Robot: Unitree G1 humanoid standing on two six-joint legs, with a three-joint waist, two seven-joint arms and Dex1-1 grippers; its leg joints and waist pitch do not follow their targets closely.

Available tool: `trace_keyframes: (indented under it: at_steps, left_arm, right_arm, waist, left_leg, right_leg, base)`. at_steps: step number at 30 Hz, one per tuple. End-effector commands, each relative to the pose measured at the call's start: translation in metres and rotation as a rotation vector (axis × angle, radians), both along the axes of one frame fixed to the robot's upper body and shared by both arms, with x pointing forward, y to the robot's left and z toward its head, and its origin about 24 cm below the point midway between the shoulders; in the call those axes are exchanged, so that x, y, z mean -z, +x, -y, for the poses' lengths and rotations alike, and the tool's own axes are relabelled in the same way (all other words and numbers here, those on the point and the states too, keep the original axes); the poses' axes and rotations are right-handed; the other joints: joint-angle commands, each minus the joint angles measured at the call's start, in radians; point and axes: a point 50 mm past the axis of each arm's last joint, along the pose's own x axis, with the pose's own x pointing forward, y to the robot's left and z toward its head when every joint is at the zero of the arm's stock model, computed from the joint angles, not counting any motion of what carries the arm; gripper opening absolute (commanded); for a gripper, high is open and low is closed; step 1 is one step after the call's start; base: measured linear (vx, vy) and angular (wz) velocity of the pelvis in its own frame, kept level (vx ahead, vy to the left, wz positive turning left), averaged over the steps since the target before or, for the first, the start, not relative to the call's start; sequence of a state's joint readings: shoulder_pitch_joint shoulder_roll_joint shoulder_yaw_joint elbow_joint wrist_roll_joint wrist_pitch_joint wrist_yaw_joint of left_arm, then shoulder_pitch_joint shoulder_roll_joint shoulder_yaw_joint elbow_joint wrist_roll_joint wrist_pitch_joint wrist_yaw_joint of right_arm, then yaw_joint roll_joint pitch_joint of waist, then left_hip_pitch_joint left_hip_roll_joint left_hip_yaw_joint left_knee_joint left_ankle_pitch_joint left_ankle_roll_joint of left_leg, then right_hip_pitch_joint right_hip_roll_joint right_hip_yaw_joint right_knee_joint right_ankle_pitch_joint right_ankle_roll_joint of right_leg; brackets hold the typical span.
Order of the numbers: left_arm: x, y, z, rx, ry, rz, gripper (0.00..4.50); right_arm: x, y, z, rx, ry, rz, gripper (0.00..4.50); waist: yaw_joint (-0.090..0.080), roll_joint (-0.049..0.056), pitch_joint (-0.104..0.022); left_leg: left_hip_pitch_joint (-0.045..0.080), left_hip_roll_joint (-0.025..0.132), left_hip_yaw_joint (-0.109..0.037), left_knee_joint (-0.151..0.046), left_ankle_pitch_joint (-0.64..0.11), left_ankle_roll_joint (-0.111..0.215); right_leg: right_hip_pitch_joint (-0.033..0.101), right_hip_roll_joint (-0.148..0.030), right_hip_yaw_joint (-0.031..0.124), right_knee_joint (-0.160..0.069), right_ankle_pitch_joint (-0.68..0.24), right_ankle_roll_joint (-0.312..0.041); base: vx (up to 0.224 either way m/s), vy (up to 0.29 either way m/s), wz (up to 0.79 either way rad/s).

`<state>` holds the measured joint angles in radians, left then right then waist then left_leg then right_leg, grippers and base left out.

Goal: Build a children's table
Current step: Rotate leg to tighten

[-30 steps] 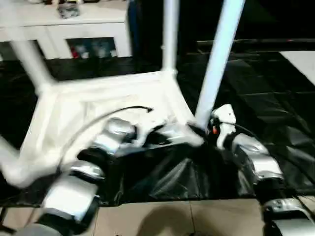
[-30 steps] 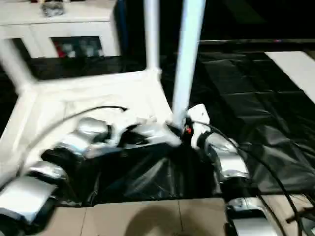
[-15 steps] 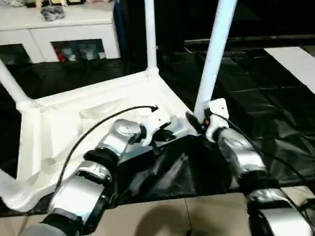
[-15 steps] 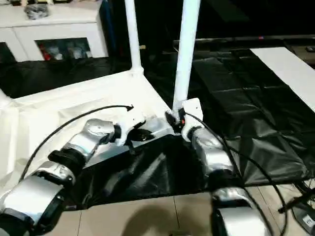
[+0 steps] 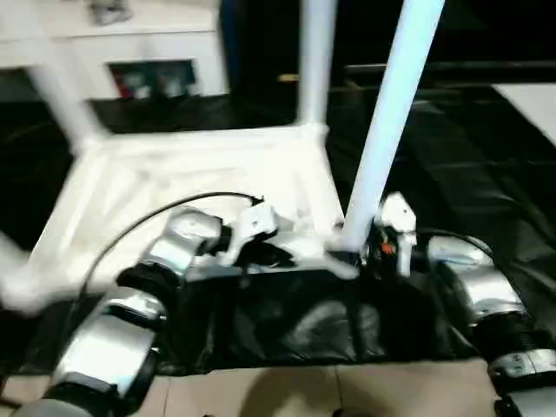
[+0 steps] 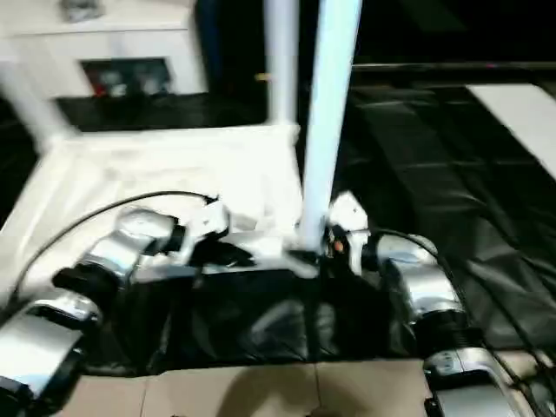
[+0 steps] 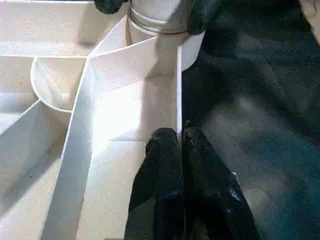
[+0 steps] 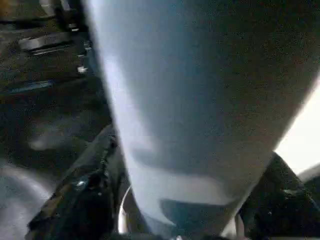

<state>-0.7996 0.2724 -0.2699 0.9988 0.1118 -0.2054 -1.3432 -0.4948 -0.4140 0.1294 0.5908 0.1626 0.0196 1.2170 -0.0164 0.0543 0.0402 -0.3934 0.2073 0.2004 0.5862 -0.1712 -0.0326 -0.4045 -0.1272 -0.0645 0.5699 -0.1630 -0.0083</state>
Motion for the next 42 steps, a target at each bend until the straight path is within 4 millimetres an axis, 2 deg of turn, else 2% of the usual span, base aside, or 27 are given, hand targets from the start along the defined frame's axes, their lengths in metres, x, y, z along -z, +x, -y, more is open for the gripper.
trace_keyframes:
  at_steps: [1,3,5,6,8,11,12,15,20,21,22,23,24,27,28,29,30,32,33,34,35,36,37,40,41,42]
  left_arm:
    - [0.004,-0.004,-0.001,0.051,0.047,-0.031,0.00]
    - [0.003,-0.004,-0.003,0.067,0.051,-0.038,0.00]
    - [0.003,-0.004,-0.004,0.073,0.053,-0.040,0.00]
    - [0.002,-0.004,-0.004,0.079,0.054,-0.043,0.00]
    - [0.001,-0.004,-0.005,0.085,0.053,-0.045,0.00]
    - [-0.001,-0.003,-0.004,0.087,0.046,-0.049,0.00]
    - [0.000,-0.002,-0.004,0.063,0.037,-0.053,0.00]
    - [0.001,0.000,-0.002,0.021,0.024,-0.055,0.00]
    - [0.004,0.006,0.011,-0.126,-0.009,-0.024,0.00]
    - [0.006,0.006,0.018,-0.161,-0.019,-0.017,0.00]
    - [0.006,0.006,0.018,-0.161,-0.019,-0.017,0.00]
    - [0.009,0.006,0.029,-0.190,-0.029,-0.012,0.00]
    - [0.010,0.005,0.040,-0.209,-0.040,-0.014,0.00]
    - [0.012,0.004,0.057,-0.242,-0.059,-0.011,0.00]
    - [0.012,0.003,0.069,-0.254,-0.070,-0.008,0.00]
    - [0.012,0.003,0.076,-0.268,-0.079,-0.006,0.00]
    - [0.011,0.002,0.081,-0.277,-0.083,-0.003,0.00]
    - [0.011,0.002,0.087,-0.285,-0.086,0.002,0.00]
    - [0.010,0.002,0.093,-0.275,-0.080,0.022,0.00]
    - [0.009,0.001,0.093,-0.259,-0.077,0.033,0.00]
    - [0.008,0.001,0.093,-0.246,-0.074,0.041,0.00]
    - [0.008,0.001,0.093,-0.246,-0.074,0.041,0.00]
    - [0.008,0.002,0.091,-0.248,-0.073,0.039,0.00]
    - [0.008,0.002,0.078,-0.209,-0.060,0.049,0.00]
    - [0.009,0.002,0.074,-0.196,-0.055,0.047,0.00]
    - [0.009,0.002,0.070,-0.186,-0.048,0.046,0.00]
  right_arm:
    - [0.000,-0.005,-0.004,-0.087,-0.010,-0.035,2.66]
    - [0.001,-0.006,-0.005,-0.123,-0.024,-0.054,2.53]
    - [0.001,-0.007,-0.006,-0.137,-0.031,-0.061,2.42]
    - [0.002,-0.007,-0.006,-0.151,-0.035,-0.067,2.33]
    - [0.002,-0.008,-0.008,-0.165,-0.035,-0.074,2.25]
    - [0.002,-0.009,-0.012,-0.176,-0.016,-0.089,2.15]
    - [0.003,-0.010,-0.014,-0.164,0.013,-0.100,2.10]
    - [0.005,-0.011,-0.016,-0.138,0.051,-0.110,2.07]
    - [0.014,-0.004,-0.019,0.129,0.123,-0.070,2.05]
    - [0.019,0.001,-0.019,0.244,0.119,-0.066,2.05]
    - [0.019,0.001,-0.019,0.244,0.119,-0.066,2.05]
    - [0.025,0.005,-0.021,0.361,0.118,-0.064,2.05]
    - [0.029,0.009,-0.024,0.455,0.123,-0.069,2.04]
    - [0.034,0.015,-0.031,0.567,0.130,-0.082,2.04]
    - [0.037,0.019,-0.040,0.638,0.124,-0.099,2.04]
    - [0.037,0.022,-0.044,0.669,0.118,-0.101,2.04]
    - [0.037,0.025,-0.050,0.703,0.112,-0.100,2.04]
    - [0.036,0.028,-0.056,0.742,0.105,-0.098,2.04]
    - [0.030,0.032,-0.071,0.723,0.120,-0.069,2.04]
    - [0.027,0.033,-0.076,0.711,0.126,-0.053,2.04]
    - [0.023,0.035,-0.079,0.703,0.127,-0.029,2.04]
    - [0.023,0.035,-0.079,0.703,0.126,-0.028,2.04]
    - [0.021,0.036,-0.077,0.700,0.118,-0.003,2.58]
    - [0.013,0.038,-0.063,0.650,0.111,0.056,2.76]
    - [0.012,0.038,-0.060,0.629,0.105,0.062,2.76]
    - [0.012,0.037,-0.057,0.605,0.104,0.064,3.07]
  waist:
    - [0.010,-0.017,-0.068]
    - [0.016,-0.019,-0.063]
    - [0.019,-0.019,-0.060]
    - [0.021,-0.020,-0.059]
    - [0.021,-0.021,-0.057]
    - [0.021,-0.020,-0.059]
    - [0.021,-0.016,-0.060]
    - [0.022,-0.017,-0.061]
    - [0.018,-0.019,-0.059]
    - [0.014,-0.015,-0.057]
    - [0.008,-0.016,-0.056]
    - [0.007,-0.018,-0.057]
    - [-0.005,-0.016,-0.055]
    - [-0.022,-0.015,-0.054]
    - [-0.025,-0.009,-0.054]
    - [-0.036,-0.012,-0.054]
    - [-0.044,-0.007,-0.053]
    - [-0.057,-0.011,-0.054]
    - [-0.066,-0.008,-0.052]
    - [-0.066,-0.008,-0.052]
    - [-0.074,-0.010,-0.054]
    - [-0.076,-0.009,-0.054]
    - [-0.077,-0.009,-0.054]
    - [-0.079,-0.010,-0.057]
    - [-0.080,-0.010,-0.061]
    - [-0.081,-0.010,-0.062]
  left_leg:
    - [0.023,0.021,0.002,-0.060,-0.198,0.141]
    - [0.024,0.022,0.001,-0.067,-0.255,0.104]
    - [0.025,0.022,0.000,-0.070,-0.285,0.085]
    - [0.027,0.022,-0.001,-0.073,-0.316,0.060]
    - [0.027,0.021,-0.002,-0.075,-0.335,0.046]
    - [0.027,0.020,-0.003,-0.075,-0.331,0.041]
    - [0.027,0.020,-0.003,-0.075,-0.316,0.044]
    - [0.028,0.020,-0.002,-0.074,-0.310,0.050]
    - [0.028,0.018,-0.003,-0.076,-0.329,0.033]
    - [0.027,0.017,-0.005,-0.078,-0.337,0.022]
    - [0.028,0.015,-0.007,-0.080,-0.357,0.011]
    - [0.030,0.014,-0.008,-0.080,-0.369,0.009]
    - [0.029,0.013,-0.011,-0.082,-0.389,-0.004]
    - [0.029,0.010,-0.013,-0.082,-0.426,-0.014]
    - [0.033,0.008,-0.014,-0.082,-0.445,-0.013]
    - [0.030,0.007,-0.015,-0.082,-0.460,-0.017]
    - [0.031,0.005,-0.018,-0.084,-0.478,-0.018]
    - [0.030,0.002,-0.020,-0.083,-0.498,-0.017]
    - [0.030,0.001,-0.022,-0.083,-0.514,-0.015]
    - [0.030,0.001,-0.022,-0.083,-0.514,-0.015]
    - [0.027,0.000,-0.024,-0.083,-0.520,-0.008]
    - [0.025,0.001,-0.025,-0.084,-0.519,-0.004]
    - [0.025,0.002,-0.025,-0.084,-0.520,-0.003]
    - [0.022,0.003,-0.025,-0.085,-0.507,0.009]
    - [0.019,0.004,-0.025,-0.085,-0.484,0.018]
    - [0.018,0.006,-0.024,-0.085,-0.468,0.022]
  right_leg:
    - [0.049,-0.011,0.016,-0.040,-0.089,-0.293]
    - [0.046,-0.011,0.018,-0.046,-0.171,-0.274]
    - [0.044,-0.011,0.020,-0.050,-0.221,-0.261]
    - [0.042,-0.011,0.022,-0.053,-0.276,-0.244]
    - [0.041,-0.011,0.024,-0.057,-0.309,-0.228]
    - [0.040,-0.011,0.024,-0.057,-0.304,-0.225]
    - [0.040,-0.009,0.024,-0.054,-0.271,-0.232]
    - [0.040,-0.008,0.024,-0.052,-0.243,-0.243]
    - [0.037,-0.009,0.024,-0.058,-0.299,-0.226]
    - [0.036,-0.011,0.025,-0.060,-0.327,-0.214]
    - [0.034,-0.011,0.024,-0.065,-0.360,-0.202]
    - [0.033,-0.010,0.022,-0.068,-0.378,-0.194]
    - [0.029,-0.009,0.024,-0.069,-0.393,-0.185]
    - [0.026,-0.006,0.023,-0.075,-0.417,-0.173]
    - [0.025,-0.006,0.022,-0.078,-0.432,-0.167]
    - [0.021,-0.004,0.022,-0.078,-0.434,-0.165]
    - [0.023,-0.003,0.019,-0.081,-0.451,-0.156]
    - [0.021,-0.003,0.018,-0.085,-0.472,-0.148]
    - [0.019,-0.003,0.016,-0.090,-0.486,-0.140]
    - [0.019,-0.003,0.016,-0.090,-0.486,-0.140]
    - [0.022,-0.004,0.014,-0.091,-0.497,-0.135]
    - [0.023,-0.005,0.015,-0.092,-0.490,-0.134]
    - [0.022,-0.004,0.015,-0.091,-0.485,-0.135]
    - [0.025,-0.005,0.017,-0.087,-0.442,-0.151]
    - [0.030,-0.005,0.018,-0.083,-0.394,-0.166]
    - [0.031,-0.005,0.019,-0.080,-0.359,-0.178]
  base:
    - [0.000,0.000,0.00]
    - [0.000,0.000,0.00]
    - [0.000,0.000,0.00]
    - [0.000,0.000,0.00]
    - [0.000,0.000,0.00]
    - [0.000,0.000,0.00]
    - [0.000,0.000,0.00]
    - [0.000,0.000,0.00]
    - [0.000,0.000,0.00]
    - [0.000,0.000,0.00]
    - [0.000,0.000,0.00]
    - [0.000,0.000,0.00]
    - [0.000,0.000,0.00]
    - [0.000,0.000,0.00]
    - [0.000,0.000,0.00]
    - [0.000,0.000,0.00]
    - [0.000,0.000,0.00]
    - [0.000,0.000,0.00]
    - [0.000,0.000,0.00]
    - [0.000,0.000,0.00]
    - [0.000,0.000,0.00]
    - [0.000,0.000,0.00]
    - [0.000,0.000,0.00]
    - [0.000,0.000,0.00]
    - [0.000,0.000,0.00]
    - [0.000,0.000,0.00]
